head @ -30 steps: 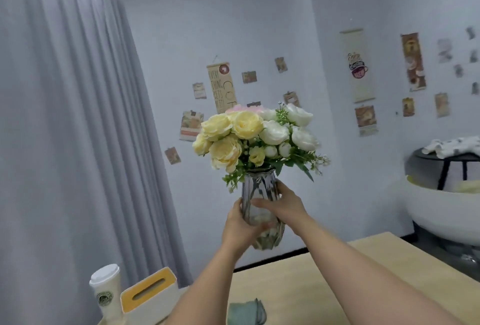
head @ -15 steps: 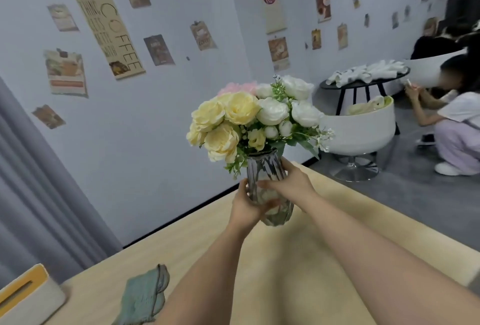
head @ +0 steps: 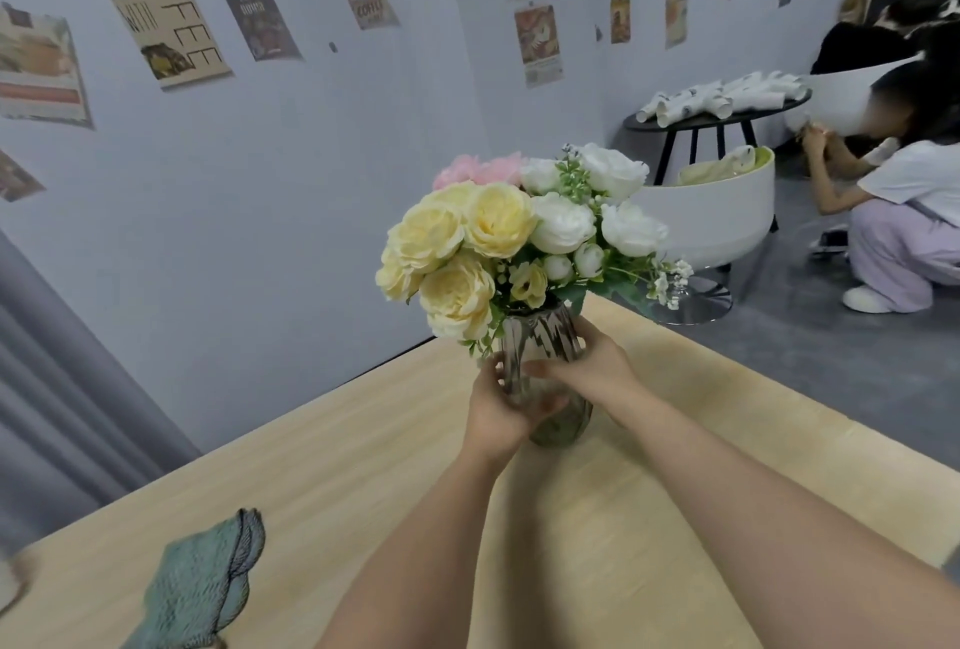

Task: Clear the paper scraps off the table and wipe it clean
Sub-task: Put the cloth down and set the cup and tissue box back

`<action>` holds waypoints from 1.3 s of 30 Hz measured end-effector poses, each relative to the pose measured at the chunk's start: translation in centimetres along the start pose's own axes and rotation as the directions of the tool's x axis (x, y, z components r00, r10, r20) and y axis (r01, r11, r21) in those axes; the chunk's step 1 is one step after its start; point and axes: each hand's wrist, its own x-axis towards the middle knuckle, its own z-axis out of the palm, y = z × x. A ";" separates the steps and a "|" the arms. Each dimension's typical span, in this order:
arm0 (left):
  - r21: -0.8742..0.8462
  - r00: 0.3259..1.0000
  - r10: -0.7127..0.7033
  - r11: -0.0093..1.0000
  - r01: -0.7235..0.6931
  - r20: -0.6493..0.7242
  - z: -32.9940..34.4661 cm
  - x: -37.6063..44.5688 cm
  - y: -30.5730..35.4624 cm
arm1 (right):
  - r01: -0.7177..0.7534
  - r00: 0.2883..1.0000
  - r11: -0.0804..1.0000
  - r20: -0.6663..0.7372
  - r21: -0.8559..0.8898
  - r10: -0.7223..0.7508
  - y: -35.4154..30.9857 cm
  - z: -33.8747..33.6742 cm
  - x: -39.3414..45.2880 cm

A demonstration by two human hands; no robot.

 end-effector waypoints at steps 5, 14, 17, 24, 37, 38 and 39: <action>0.003 1.000 -0.019 1.000 0.019 -0.005 0.1 0.0 -0.2 | -0.004 1.000 1.000 0.000 0.000 0.004 0.5 0.0 0.3; 0.005 0.996 -0.085 0.996 0.085 0.031 0.4 0.3 -0.8 | -0.049 0.999 0.999 0.003 0.012 0.048 0.5 0.3 0.0; 0.058 0.987 -0.118 0.992 0.112 0.111 -0.2 -0.1 0.5 | -0.042 0.999 0.999 0.016 -0.004 0.042 0.0 0.3 -0.3; 0.296 0.976 -0.183 0.944 0.143 0.114 -4.7 -3.0 2.9 | -0.137 0.989 0.980 -0.066 -0.144 0.129 -0.4 -1.3 -3.7; 0.638 0.977 -0.213 0.753 0.163 0.001 -23.5 -13.8 4.0 | 0.125 0.963 0.848 0.270 -0.515 0.022 -8.2 7.5 -12.4; 0.645 0.976 -0.218 0.743 0.179 -0.019 -25.1 -14.5 4.1 | 0.146 0.956 0.847 0.292 -0.511 0.011 -9.3 8.7 -12.7; 0.659 0.974 -0.226 0.727 0.191 -0.034 -26.9 -15.3 4.1 | 0.165 0.949 0.847 0.316 -0.505 0.004 -10.4 10.1 -13.2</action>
